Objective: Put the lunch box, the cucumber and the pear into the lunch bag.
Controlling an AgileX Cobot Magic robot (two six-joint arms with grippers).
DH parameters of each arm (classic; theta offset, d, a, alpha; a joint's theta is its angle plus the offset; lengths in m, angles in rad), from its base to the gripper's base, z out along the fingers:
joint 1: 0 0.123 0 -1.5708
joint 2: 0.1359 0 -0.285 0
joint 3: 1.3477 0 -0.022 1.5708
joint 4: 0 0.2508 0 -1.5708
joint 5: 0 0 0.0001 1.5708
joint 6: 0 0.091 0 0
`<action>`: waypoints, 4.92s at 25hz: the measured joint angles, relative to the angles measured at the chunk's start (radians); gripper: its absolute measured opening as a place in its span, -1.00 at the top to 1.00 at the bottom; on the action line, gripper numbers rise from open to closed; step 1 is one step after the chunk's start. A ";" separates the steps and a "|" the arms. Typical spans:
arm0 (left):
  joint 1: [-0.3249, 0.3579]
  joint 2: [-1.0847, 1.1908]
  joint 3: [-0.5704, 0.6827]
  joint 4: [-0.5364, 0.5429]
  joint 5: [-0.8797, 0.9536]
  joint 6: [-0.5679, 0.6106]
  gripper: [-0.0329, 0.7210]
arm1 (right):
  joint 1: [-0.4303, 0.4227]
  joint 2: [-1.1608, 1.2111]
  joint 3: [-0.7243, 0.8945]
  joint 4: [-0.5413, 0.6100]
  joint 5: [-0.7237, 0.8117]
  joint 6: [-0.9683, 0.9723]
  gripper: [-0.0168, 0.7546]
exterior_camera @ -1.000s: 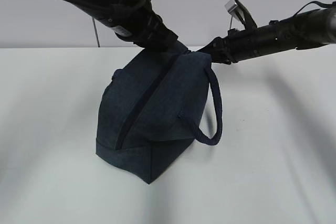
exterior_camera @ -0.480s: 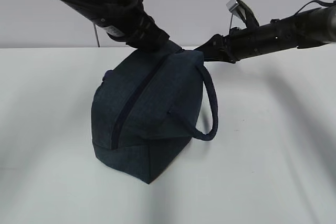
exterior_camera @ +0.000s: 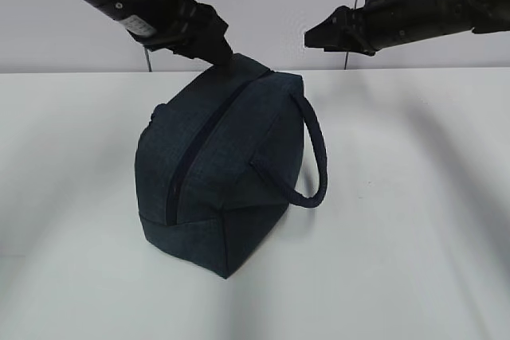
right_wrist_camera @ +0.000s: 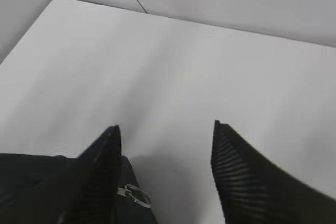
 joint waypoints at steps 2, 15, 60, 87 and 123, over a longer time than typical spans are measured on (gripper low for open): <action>0.008 -0.019 0.000 -0.002 0.007 -0.001 -0.05 | 0.000 -0.014 0.000 0.000 -0.007 0.026 -0.17; 0.045 -0.069 0.000 -0.002 0.099 -0.026 -0.06 | -0.017 -0.018 0.000 0.000 -0.382 0.339 -0.17; 0.075 -0.079 0.000 0.005 0.173 -0.030 -0.06 | -0.015 -0.133 0.164 0.916 1.344 -0.874 -0.06; 0.075 -0.104 0.000 0.257 0.198 -0.146 -0.10 | 0.199 -0.409 0.166 1.974 1.624 -2.214 -0.04; 0.079 -1.023 0.623 0.310 0.231 -0.399 -0.10 | 0.248 -1.285 0.542 2.019 1.947 -2.217 -0.10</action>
